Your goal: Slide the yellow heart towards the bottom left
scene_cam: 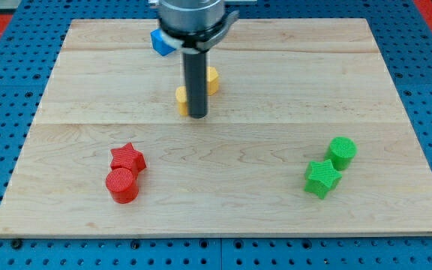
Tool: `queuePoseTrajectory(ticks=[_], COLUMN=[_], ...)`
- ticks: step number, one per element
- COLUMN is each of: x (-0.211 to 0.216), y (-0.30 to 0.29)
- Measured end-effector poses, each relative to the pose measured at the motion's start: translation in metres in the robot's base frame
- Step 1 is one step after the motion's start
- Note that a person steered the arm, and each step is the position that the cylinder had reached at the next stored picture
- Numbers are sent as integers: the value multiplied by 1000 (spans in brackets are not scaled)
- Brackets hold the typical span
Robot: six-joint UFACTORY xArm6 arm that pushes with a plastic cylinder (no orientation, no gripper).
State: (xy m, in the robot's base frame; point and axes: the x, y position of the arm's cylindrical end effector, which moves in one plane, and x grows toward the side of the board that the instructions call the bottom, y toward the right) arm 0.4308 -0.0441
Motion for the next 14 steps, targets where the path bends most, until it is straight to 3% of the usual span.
queuePoseTrajectory(ticks=[1, 2, 3, 4, 5, 6, 7, 8, 9, 10, 12, 13, 14], x=[-19, -16, -45, -47, -76, -78, -11, -9, -46, -1, 67, 20, 61], y=[-1, 49, -3, -48, -51, -81, -155, -182, -196, -246, -212, -170, -150])
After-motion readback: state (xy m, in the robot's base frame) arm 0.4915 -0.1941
